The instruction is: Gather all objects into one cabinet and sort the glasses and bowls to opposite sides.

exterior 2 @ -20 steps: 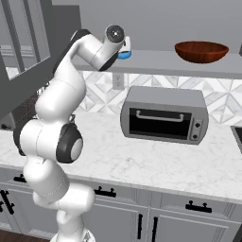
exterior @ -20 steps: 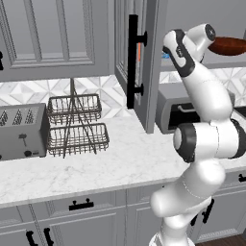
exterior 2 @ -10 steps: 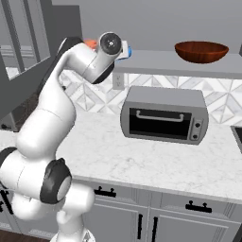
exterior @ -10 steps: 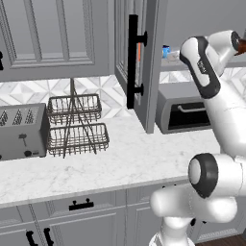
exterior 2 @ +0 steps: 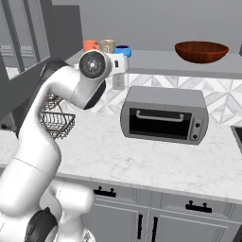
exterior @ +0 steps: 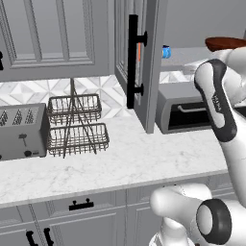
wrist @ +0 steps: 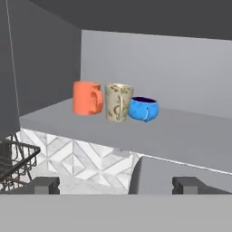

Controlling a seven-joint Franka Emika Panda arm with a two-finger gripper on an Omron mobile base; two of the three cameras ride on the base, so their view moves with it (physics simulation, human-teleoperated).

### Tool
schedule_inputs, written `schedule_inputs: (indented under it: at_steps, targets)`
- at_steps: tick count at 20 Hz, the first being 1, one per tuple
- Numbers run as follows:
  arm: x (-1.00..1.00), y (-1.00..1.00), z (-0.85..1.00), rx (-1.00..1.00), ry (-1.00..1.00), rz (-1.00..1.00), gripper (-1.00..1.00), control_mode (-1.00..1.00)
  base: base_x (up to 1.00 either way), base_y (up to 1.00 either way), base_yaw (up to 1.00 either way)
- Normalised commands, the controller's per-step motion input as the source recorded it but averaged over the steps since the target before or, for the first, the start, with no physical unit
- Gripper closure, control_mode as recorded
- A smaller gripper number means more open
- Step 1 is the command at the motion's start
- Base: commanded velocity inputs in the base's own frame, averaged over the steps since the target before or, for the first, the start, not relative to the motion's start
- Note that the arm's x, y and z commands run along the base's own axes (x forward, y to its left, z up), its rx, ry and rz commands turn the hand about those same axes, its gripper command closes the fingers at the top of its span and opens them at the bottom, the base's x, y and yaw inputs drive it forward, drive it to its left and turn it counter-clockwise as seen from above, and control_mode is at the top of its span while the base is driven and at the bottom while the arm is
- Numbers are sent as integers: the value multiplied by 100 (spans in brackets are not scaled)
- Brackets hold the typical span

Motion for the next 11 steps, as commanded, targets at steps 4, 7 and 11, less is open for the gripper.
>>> schedule_inputs:
  at_steps: [4,7,11]
  targets:
    - [-100,-19,0,-6,1,-20,-100,-100,0,0,0]
    - [-100,-12,-5,-4,5,-21,-100,-100,0,0,0]
    - [-100,-8,-26,-1,1,-22,-100,-100,0,0,0]
